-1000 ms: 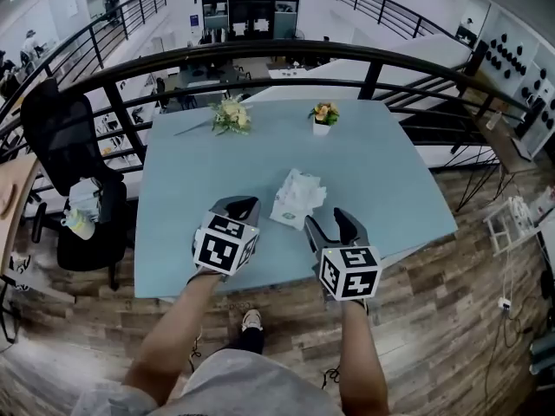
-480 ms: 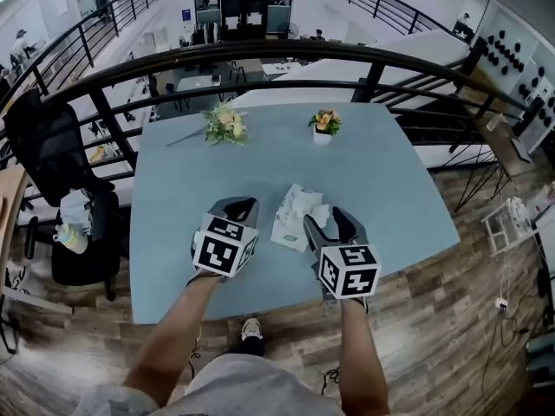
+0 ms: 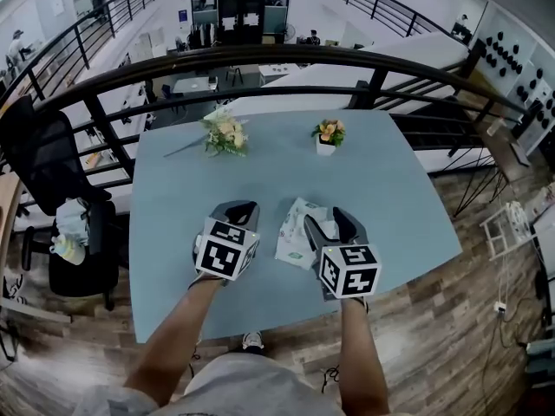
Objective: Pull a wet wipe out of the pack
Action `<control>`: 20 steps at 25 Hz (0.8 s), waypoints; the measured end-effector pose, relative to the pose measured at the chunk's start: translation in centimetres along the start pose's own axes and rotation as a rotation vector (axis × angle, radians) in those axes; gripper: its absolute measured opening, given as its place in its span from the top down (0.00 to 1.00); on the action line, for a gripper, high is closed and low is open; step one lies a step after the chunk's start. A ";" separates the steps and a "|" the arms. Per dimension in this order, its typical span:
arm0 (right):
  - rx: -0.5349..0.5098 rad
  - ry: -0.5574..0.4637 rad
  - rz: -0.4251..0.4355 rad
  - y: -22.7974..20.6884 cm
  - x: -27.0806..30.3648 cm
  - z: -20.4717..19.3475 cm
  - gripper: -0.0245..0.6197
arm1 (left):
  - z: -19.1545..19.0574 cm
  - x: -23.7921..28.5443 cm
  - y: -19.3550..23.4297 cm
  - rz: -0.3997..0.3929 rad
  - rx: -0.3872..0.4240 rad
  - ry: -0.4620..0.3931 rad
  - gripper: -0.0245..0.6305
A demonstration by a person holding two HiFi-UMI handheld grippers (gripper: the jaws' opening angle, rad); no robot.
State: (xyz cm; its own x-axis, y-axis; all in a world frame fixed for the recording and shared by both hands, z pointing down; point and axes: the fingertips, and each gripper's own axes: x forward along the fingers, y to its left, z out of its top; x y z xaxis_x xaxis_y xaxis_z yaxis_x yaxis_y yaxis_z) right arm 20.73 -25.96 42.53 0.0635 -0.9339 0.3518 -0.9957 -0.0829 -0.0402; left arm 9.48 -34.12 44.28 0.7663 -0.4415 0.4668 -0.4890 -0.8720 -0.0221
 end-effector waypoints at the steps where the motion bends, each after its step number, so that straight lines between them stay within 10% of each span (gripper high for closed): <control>1: -0.001 0.000 -0.001 0.0 0.3 0.2 0.57 | 0.0 0.2 0.3 -0.001 -0.003 0.000 0.97; 20: -0.008 -0.005 0.004 -0.3 2.9 0.9 0.57 | 0.3 2.3 2.1 -0.001 -0.014 -0.002 0.97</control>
State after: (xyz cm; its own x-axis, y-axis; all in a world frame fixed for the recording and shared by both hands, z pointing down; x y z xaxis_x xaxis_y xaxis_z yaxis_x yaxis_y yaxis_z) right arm 21.32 -28.99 42.75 0.0600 -0.9359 0.3470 -0.9965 -0.0765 -0.0341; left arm 10.29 -37.06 45.08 0.7676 -0.4414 0.4647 -0.4941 -0.8694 -0.0095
